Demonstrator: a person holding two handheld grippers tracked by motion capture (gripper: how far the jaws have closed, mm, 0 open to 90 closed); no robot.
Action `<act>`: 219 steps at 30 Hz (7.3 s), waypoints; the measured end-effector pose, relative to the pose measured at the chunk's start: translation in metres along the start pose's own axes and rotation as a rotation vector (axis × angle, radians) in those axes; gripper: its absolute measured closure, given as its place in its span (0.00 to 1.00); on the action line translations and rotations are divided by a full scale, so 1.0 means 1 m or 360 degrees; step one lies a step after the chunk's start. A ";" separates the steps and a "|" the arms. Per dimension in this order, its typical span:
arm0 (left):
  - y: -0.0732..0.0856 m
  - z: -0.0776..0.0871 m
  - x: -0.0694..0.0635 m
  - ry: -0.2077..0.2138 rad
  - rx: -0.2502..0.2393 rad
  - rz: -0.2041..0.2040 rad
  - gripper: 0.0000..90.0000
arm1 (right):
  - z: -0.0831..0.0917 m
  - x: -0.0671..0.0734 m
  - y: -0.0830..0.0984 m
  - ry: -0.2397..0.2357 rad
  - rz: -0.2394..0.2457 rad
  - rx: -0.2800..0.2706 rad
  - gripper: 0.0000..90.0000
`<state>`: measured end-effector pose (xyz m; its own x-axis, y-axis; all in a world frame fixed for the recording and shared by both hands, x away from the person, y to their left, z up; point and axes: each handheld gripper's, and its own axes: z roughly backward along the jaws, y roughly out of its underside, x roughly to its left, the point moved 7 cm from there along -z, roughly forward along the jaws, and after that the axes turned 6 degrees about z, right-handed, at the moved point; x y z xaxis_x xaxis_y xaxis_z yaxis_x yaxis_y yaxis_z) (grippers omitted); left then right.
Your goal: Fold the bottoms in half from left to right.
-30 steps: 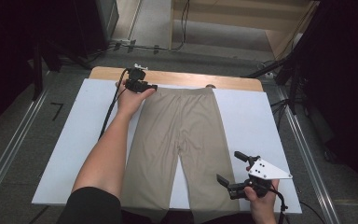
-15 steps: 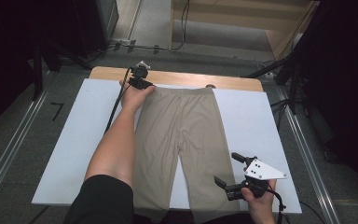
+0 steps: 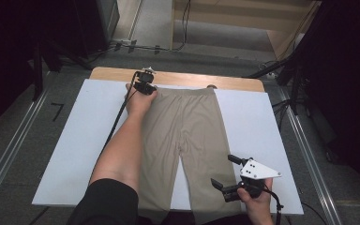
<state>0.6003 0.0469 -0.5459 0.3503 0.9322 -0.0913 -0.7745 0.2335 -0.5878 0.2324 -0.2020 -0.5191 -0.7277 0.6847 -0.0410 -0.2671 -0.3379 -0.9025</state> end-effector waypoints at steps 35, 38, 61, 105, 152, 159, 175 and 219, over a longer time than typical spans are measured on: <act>-0.051 0.066 -0.015 0.0142 -0.0084 -0.0045 0.97 | -0.173 0.180 -0.064 -0.0268 -0.0251 0.0231 0.49; -0.051 0.066 -0.014 0.0145 -0.0091 -0.0036 0.97 | -0.183 0.187 -0.059 -0.0236 -0.0253 0.0270 0.50; -0.051 0.068 -0.002 0.0113 -0.0096 -0.0023 0.97 | -0.174 0.190 -0.058 -0.0183 -0.0190 0.0316 0.99; -0.044 0.060 -0.086 0.0337 -0.0240 -0.0051 0.97 | 0.009 0.071 0.006 0.0152 -0.0203 0.0153 0.99; 0.011 0.004 -0.068 0.0406 0.0001 0.0037 0.46 | -0.039 0.084 0.026 0.0199 -0.0183 0.0415 0.54; 0.015 -0.003 -0.080 0.0363 -0.0011 0.0041 0.65 | -0.041 0.079 0.033 0.0239 -0.0211 0.0449 0.89; -0.002 0.011 -0.063 0.0437 -0.0030 0.0089 0.97 | -0.054 0.089 0.018 0.0092 -0.0246 0.0491 0.98; 0.115 0.152 -0.036 0.0616 -0.0318 -0.0168 0.36 | -0.033 0.059 -0.018 -0.0068 -0.0220 0.0181 0.21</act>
<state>0.4185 0.0821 -0.4882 0.6228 0.7251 -0.2939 -0.6203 0.2287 -0.7503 0.2146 -0.1343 -0.5193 -0.7047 0.7023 0.1008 -0.4347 -0.3151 -0.8437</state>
